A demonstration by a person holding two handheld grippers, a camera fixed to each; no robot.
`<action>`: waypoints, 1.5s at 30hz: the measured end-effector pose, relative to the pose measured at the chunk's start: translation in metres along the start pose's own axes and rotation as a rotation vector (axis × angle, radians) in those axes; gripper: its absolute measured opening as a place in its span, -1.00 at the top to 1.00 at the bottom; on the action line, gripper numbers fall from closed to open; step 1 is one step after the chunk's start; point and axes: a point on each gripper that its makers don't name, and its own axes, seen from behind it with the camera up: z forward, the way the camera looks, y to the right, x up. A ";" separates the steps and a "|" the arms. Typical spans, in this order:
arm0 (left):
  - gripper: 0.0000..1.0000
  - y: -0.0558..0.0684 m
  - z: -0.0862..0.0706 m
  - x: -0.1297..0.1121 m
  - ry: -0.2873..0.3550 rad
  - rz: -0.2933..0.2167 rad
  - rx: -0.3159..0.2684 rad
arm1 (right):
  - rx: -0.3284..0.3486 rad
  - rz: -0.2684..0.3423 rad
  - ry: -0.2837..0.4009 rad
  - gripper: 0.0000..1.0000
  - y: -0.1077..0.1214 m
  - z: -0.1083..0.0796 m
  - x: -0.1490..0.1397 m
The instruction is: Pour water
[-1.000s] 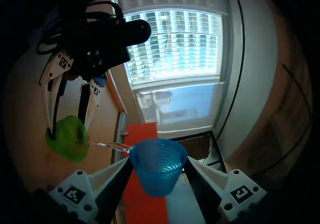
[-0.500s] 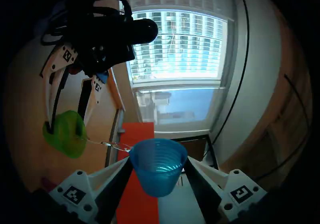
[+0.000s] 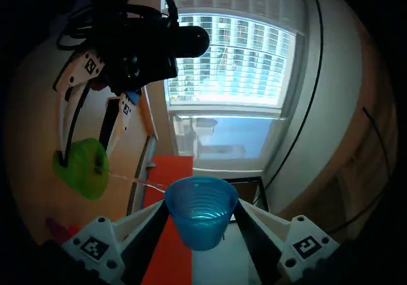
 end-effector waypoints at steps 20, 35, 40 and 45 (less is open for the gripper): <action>-0.69 -0.001 0.002 0.002 0.008 -0.006 0.000 | -0.008 -0.057 0.005 -0.79 0.001 -0.001 0.009; -0.69 0.001 0.003 0.006 0.009 -0.004 -0.003 | -0.016 0.068 0.020 -0.79 -0.003 -0.009 0.014; -0.69 0.002 0.004 0.006 0.011 -0.008 -0.004 | -0.020 0.074 0.019 -0.79 -0.004 -0.012 0.013; -0.69 0.001 0.005 0.006 0.010 -0.008 -0.003 | -0.020 0.061 0.015 -0.78 -0.006 -0.014 0.011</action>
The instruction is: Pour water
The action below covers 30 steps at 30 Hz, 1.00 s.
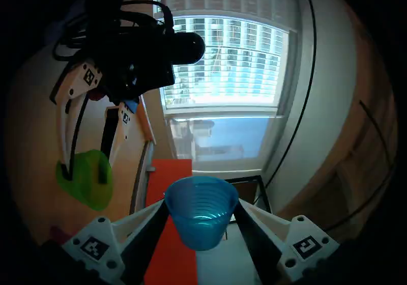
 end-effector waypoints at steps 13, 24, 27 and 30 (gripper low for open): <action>-0.69 0.000 -0.002 0.002 -0.001 0.004 0.004 | 0.003 0.210 -0.004 -0.78 -0.005 -0.007 -0.012; -0.69 -0.003 -0.003 0.001 0.004 -0.005 0.010 | 0.027 0.587 -0.002 -0.78 -0.017 -0.016 -0.014; -0.69 -0.003 -0.004 0.000 0.004 -0.006 0.011 | 0.038 0.709 -0.007 -0.78 -0.025 -0.020 -0.012; -0.69 -0.004 -0.005 -0.001 0.002 -0.007 0.013 | 0.055 0.877 -0.006 -0.78 -0.030 -0.023 -0.010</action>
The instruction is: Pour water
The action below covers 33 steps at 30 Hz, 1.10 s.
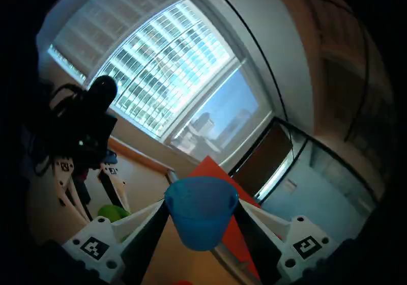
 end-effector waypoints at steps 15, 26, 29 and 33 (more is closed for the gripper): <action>-0.69 -0.006 -0.006 0.002 -0.002 0.004 0.015 | 0.037 0.509 0.013 -0.78 0.002 -0.022 -0.009; -0.69 -0.010 -0.005 0.004 -0.003 0.011 0.023 | 0.051 0.531 0.009 -0.78 0.000 -0.028 -0.007; -0.69 -0.012 -0.004 0.003 -0.004 0.009 0.025 | 0.056 0.535 0.003 -0.78 -0.002 -0.028 -0.009; -0.69 -0.017 -0.005 0.000 -0.008 0.007 0.034 | 0.067 0.543 -0.008 -0.78 -0.006 -0.030 -0.014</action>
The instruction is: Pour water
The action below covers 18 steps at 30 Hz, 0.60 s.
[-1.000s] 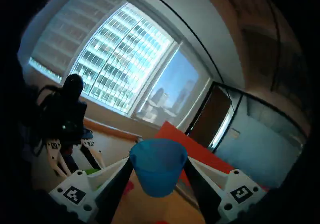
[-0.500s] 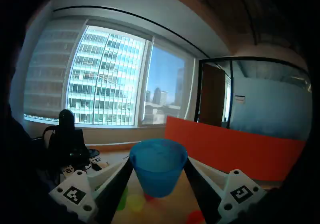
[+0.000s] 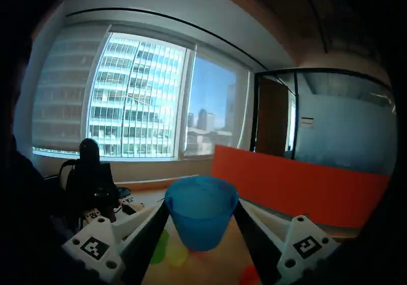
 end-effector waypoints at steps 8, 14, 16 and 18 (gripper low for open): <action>-0.69 -0.009 -0.001 -0.016 -0.028 0.005 0.020 | -0.009 0.015 -0.032 -0.78 0.005 -0.004 -0.023; -0.69 -0.013 -0.003 -0.036 -0.065 0.001 0.030 | -0.025 0.021 -0.070 -0.78 0.013 -0.009 -0.051; -0.69 -0.014 -0.003 -0.041 -0.078 0.002 0.031 | -0.030 0.019 -0.087 -0.78 0.014 -0.011 -0.062; -0.69 -0.015 -0.002 -0.047 -0.092 0.005 0.033 | -0.034 0.016 -0.105 -0.78 0.015 -0.013 -0.074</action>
